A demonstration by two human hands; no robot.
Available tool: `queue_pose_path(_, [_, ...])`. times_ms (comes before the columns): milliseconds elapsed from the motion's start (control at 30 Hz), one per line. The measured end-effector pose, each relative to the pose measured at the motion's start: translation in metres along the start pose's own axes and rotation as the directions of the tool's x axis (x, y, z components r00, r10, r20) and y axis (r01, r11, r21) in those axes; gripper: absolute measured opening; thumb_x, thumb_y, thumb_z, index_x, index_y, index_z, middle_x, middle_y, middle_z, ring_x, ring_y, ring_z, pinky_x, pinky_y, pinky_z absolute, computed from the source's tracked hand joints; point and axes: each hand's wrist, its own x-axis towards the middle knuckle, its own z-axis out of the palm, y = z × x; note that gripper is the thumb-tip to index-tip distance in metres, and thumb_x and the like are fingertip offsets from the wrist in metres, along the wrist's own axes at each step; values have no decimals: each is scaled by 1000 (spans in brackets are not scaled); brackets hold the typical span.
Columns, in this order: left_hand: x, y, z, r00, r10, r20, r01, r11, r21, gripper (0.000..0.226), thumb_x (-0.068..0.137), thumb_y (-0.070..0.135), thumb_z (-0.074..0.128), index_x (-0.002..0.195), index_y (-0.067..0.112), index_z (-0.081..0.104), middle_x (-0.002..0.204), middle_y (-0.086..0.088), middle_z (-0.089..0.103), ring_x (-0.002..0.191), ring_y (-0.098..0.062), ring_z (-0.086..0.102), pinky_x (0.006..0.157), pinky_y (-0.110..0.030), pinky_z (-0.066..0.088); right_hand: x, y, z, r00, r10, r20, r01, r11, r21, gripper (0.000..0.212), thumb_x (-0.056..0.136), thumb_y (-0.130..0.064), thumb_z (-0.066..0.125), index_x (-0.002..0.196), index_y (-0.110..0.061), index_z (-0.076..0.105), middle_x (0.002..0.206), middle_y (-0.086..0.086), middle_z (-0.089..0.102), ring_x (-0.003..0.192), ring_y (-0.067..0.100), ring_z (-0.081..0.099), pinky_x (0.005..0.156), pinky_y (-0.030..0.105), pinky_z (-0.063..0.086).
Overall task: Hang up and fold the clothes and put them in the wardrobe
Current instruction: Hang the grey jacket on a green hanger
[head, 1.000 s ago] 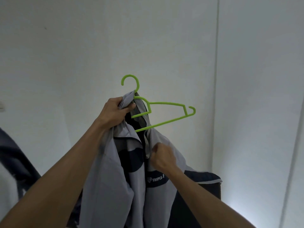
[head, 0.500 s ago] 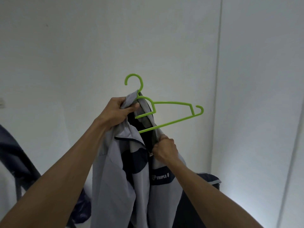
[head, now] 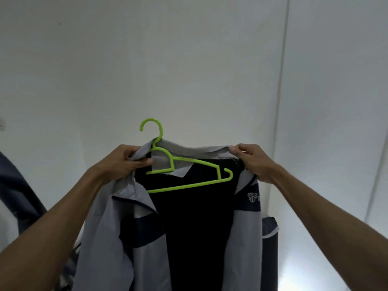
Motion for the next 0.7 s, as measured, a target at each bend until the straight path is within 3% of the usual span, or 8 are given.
queue_pose_path(67, [1, -5, 1, 1000, 12, -12, -12, 1000, 4, 25, 85, 25, 73, 106, 12, 76, 106, -11, 76, 90, -13, 68, 85, -43, 56, -3, -17, -13, 978, 75, 192, -73, 997, -20, 28, 83, -34, 78, 90, -7, 70, 85, 11, 74, 76, 24, 70, 69, 34, 53])
queue_pose_path(133, [5, -6, 0, 999, 26, -48, -26, 1000, 5, 20, 87, 20, 72, 105, 11, 76, 106, -13, 75, 88, -10, 67, 81, -37, 55, -3, -30, -21, 930, 164, 329, -81, 964, -252, 34, 75, -14, 86, 105, -6, 70, 96, 12, 76, 86, 29, 74, 71, 34, 58])
queue_pose_path(200, [8, -4, -1, 998, 39, -58, -39, 999, 2, 25, 84, 22, 74, 106, 12, 76, 105, -10, 76, 90, -12, 68, 84, -40, 55, 0, -34, -24, 932, 202, 300, -2, 833, -554, 28, 72, -3, 80, 97, -8, 69, 90, 11, 75, 83, 29, 72, 67, 32, 55])
queue_pose_path(267, [10, -2, -1, 998, 45, -48, -45, 999, 13, 28, 82, 25, 75, 107, 13, 76, 104, -7, 77, 91, -13, 68, 85, -41, 55, 3, -33, -24, 956, 180, 232, 27, 732, -680, 10, 78, -5, 71, 88, -8, 69, 86, 12, 72, 77, 23, 66, 65, 32, 49])
queue_pose_path(433, [18, -4, 5, 998, 50, -35, -45, 990, 130, 11, 83, 22, 79, 93, 19, 77, 88, 0, 77, 78, -6, 63, 75, -34, 52, 6, -35, -19, 985, 136, 105, -24, 714, -700, 14, 91, -8, 60, 77, -5, 62, 75, 4, 59, 74, 23, 55, 59, 28, 42])
queue_pose_path(500, [21, -7, 7, 995, 69, -74, -51, 975, 216, 7, 82, 25, 81, 86, 25, 76, 85, -3, 76, 75, -9, 61, 73, -35, 51, 8, -45, -11, 996, 79, 41, -31, 739, -673, 14, 95, -8, 58, 82, -10, 65, 79, 5, 61, 75, 23, 61, 54, 28, 51])
queue_pose_path(600, [25, -8, 5, 973, 109, -203, -36, 942, 333, 12, 78, 37, 81, 79, 32, 71, 78, -2, 72, 74, -19, 64, 69, -40, 51, 12, -66, 0, 999, 27, -30, -39, 832, -553, 17, 95, -8, 52, 85, -8, 66, 87, 13, 65, 74, 28, 68, 53, 35, 61])
queue_pose_path(700, [30, 7, -8, 939, 147, -313, -11, 918, 397, 26, 70, 56, 67, 85, 34, 66, 79, -6, 69, 79, -30, 66, 68, -46, 54, 26, -90, 11, 995, -10, -103, -40, 881, -472, 21, 93, -11, 53, 73, -7, 59, 72, 6, 56, 64, 22, 56, 50, 33, 48])
